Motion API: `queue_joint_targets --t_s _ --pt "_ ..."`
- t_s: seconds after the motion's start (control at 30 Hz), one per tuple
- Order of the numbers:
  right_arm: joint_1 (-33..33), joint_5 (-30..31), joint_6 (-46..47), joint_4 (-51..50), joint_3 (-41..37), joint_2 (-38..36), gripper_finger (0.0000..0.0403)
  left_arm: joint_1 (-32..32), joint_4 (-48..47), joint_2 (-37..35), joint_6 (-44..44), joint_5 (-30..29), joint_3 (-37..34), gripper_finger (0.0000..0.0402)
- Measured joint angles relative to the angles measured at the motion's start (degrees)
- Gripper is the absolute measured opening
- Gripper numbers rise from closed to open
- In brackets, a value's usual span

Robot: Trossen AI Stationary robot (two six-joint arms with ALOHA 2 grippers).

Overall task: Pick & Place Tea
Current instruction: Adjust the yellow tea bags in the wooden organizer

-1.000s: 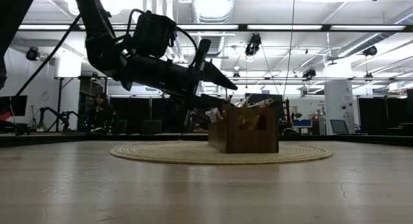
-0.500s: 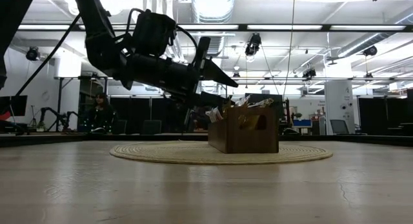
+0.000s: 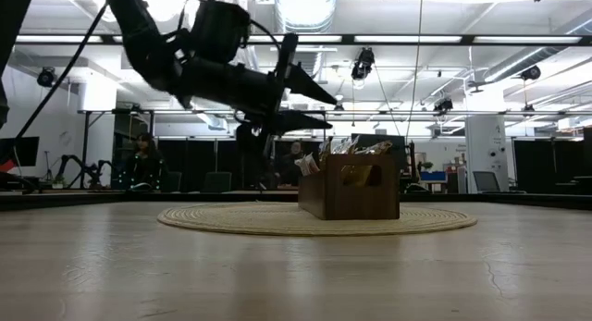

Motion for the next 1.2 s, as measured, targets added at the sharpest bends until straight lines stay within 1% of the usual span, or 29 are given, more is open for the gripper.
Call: queue_joint_targets --t_s 0.13,0.23,0.3,0.37,0.47,0.5,0.57,0.7,0.83,0.97,1.03,1.2 --pt "0.00 1.01 -0.26 -0.03 0.00 0.00 0.0224 0.26 -10.61 -0.85 7.42 3.27 5.53 0.0155" --pt "0.00 1.07 -0.87 -0.04 0.00 0.00 0.0224 0.26 -18.59 -0.85 14.87 5.81 10.61 0.0136" --pt "0.00 1.06 -1.06 -0.04 -0.01 0.00 0.0224 0.31 -24.04 -0.85 19.46 6.15 13.73 0.0111" --pt "0.00 1.05 -1.09 -0.08 -0.20 0.00 0.0224 0.37 -29.36 -0.85 22.96 6.17 16.12 0.0076" --pt "0.00 1.03 -0.27 -0.07 -1.05 0.00 0.0222 0.44 -33.79 -0.85 26.61 6.13 18.45 0.0020" --pt "0.00 1.03 0.37 -0.05 -1.54 0.00 0.0219 0.46 -34.14 -0.85 27.04 6.14 18.74 0.0010" --pt "0.00 0.84 1.36 -0.07 -3.01 0.00 0.0209 0.55 -34.40 -0.85 27.22 6.63 18.80 0.0005" --pt "0.00 0.22 4.66 -0.05 -6.94 0.09 0.0166 0.63 -35.74 -1.69 27.32 6.85 18.02 0.0001" --pt "-0.20 0.17 8.04 0.25 -11.15 0.09 0.0098 0.61 -42.20 -3.56 29.74 6.75 17.90 0.0001" --pt "-1.66 -1.17 11.14 3.42 -15.71 0.09 0.0024 0.54 -48.58 -5.09 32.25 6.68 17.87 0.0000" --pt "-2.91 -2.99 11.65 7.35 -18.32 0.24 0.0015 0.46 -50.58 -5.75 33.00 6.64 17.86 0.0000" --pt "-7.26 -7.86 11.81 17.76 -25.17 0.31 0.0008 0.12 -54.66 -6.72 35.41 6.63 17.77 0.0000"
